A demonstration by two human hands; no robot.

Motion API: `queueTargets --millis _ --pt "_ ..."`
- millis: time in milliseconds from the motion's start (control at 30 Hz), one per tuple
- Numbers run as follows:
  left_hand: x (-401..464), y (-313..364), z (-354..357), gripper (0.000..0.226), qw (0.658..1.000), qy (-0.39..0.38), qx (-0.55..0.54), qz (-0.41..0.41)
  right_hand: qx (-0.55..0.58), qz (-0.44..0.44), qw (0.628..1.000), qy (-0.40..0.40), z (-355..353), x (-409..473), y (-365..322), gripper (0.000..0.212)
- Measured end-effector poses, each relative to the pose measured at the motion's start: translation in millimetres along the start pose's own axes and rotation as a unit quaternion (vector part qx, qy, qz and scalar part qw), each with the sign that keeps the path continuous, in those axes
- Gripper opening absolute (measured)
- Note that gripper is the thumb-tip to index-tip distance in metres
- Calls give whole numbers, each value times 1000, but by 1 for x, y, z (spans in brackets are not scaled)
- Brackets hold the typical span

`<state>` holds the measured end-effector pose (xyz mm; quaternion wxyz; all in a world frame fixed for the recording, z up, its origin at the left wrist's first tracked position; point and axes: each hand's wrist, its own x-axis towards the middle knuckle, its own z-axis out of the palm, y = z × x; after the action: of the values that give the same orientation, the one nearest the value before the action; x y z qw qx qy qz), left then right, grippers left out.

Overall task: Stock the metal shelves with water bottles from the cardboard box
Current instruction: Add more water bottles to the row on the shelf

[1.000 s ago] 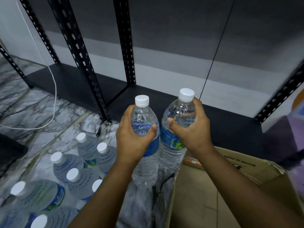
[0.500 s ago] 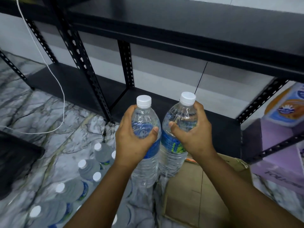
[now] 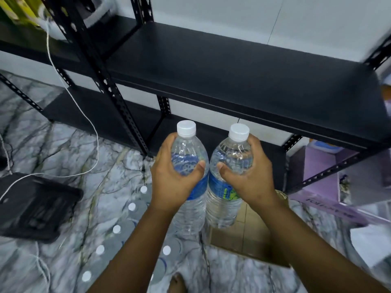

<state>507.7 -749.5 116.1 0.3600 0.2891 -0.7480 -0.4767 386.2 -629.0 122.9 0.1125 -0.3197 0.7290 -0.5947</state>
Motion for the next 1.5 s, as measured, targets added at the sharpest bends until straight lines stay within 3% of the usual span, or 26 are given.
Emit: queueTargets --millis 300,767,1267,1500 --pt "5 89 -27 65 998 -56 -18 -24 -20 29 999 19 -34 -14 -89 64" --pt "13 183 -47 70 992 -121 -20 25 -57 35 993 94 -78 -36 -186 65" --pt "54 291 -64 62 973 -156 -95 141 -100 -56 975 188 -123 -21 -296 68" --pt "87 341 -68 69 964 -143 -104 197 -107 -106 967 206 -143 1 -356 63"
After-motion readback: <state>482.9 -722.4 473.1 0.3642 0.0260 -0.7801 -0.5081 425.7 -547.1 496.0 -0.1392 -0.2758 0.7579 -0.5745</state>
